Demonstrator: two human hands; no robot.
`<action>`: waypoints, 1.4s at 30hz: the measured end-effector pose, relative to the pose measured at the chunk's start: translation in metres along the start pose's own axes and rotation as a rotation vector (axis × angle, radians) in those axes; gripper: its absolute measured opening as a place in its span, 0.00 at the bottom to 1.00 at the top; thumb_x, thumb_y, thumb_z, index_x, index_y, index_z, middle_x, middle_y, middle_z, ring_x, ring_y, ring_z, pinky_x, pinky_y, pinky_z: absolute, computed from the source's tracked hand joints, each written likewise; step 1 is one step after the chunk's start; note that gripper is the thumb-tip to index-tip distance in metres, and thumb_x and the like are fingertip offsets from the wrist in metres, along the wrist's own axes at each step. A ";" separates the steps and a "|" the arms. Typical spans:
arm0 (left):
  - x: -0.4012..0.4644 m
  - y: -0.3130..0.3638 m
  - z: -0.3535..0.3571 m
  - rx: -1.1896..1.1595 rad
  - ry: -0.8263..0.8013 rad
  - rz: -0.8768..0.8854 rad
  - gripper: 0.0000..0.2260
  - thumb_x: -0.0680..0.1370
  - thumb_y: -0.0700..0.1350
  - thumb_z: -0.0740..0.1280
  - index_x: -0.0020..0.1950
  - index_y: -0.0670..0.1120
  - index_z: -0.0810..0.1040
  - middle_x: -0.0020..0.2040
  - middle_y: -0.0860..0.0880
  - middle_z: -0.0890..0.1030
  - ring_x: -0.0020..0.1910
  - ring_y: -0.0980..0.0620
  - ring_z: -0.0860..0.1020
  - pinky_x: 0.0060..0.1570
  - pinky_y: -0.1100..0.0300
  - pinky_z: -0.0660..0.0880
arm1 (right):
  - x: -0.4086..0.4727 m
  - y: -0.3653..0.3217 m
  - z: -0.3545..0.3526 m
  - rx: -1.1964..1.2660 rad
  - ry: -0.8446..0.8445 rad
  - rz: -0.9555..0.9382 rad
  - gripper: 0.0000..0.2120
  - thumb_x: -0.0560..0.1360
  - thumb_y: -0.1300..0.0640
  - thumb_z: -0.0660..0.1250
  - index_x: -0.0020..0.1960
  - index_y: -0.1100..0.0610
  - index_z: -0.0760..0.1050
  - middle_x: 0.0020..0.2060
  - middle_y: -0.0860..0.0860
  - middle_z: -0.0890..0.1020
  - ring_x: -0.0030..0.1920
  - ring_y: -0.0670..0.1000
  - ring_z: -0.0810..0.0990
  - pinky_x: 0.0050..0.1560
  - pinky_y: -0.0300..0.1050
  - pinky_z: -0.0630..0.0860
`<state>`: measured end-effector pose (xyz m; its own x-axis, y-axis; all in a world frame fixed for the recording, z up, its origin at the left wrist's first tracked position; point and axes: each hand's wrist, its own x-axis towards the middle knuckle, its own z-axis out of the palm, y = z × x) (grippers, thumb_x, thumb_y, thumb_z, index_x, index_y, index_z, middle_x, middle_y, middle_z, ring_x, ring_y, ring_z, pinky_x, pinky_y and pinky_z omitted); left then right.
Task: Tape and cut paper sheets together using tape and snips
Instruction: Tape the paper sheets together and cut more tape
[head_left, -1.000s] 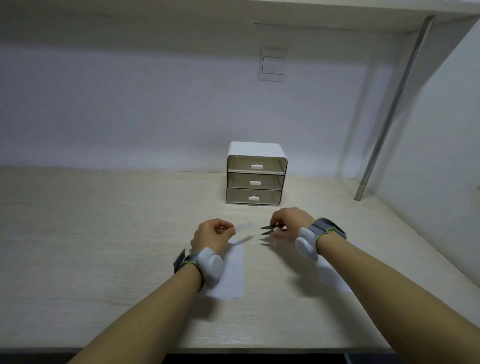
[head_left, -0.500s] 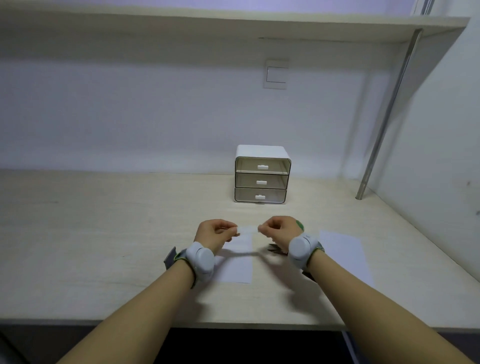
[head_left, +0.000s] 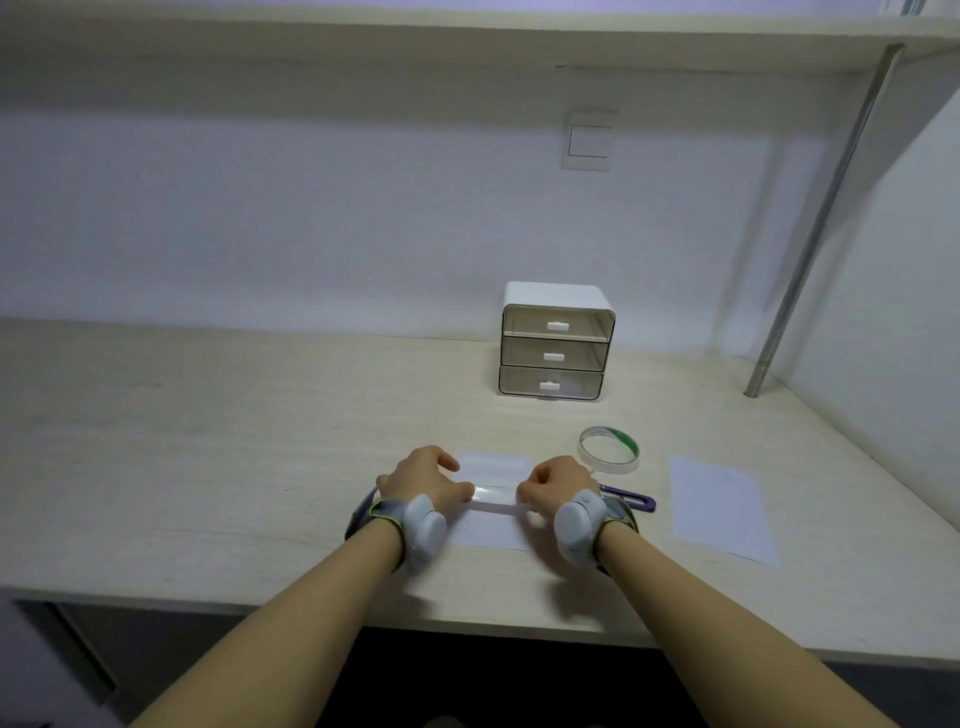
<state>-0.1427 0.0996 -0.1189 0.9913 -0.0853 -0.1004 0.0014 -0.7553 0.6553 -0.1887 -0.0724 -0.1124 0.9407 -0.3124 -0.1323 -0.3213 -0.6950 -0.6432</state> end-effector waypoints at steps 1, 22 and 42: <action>0.000 -0.001 0.002 0.016 0.013 0.010 0.13 0.68 0.53 0.71 0.49 0.56 0.73 0.43 0.56 0.83 0.51 0.50 0.79 0.54 0.57 0.66 | 0.000 0.001 0.002 -0.017 0.009 0.006 0.09 0.66 0.55 0.68 0.29 0.54 0.74 0.32 0.52 0.79 0.38 0.57 0.78 0.39 0.41 0.72; -0.003 0.010 0.013 0.560 0.169 0.188 0.18 0.74 0.60 0.66 0.52 0.48 0.68 0.48 0.50 0.80 0.48 0.46 0.79 0.55 0.51 0.60 | 0.005 -0.005 0.010 -0.449 -0.023 -0.128 0.06 0.74 0.51 0.61 0.43 0.53 0.71 0.42 0.53 0.78 0.42 0.56 0.73 0.51 0.47 0.68; 0.003 -0.008 0.012 0.594 -0.003 0.503 0.12 0.80 0.55 0.56 0.59 0.61 0.76 0.61 0.56 0.75 0.64 0.53 0.70 0.63 0.49 0.56 | 0.027 0.010 -0.029 -0.446 0.113 -0.068 0.09 0.74 0.53 0.63 0.49 0.59 0.72 0.49 0.57 0.81 0.45 0.59 0.77 0.45 0.46 0.71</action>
<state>-0.1416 0.0970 -0.1335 0.8535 -0.5114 0.1003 -0.5204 -0.8466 0.1114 -0.1694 -0.1068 -0.1002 0.9514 -0.3079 -0.0022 -0.2981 -0.9192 -0.2574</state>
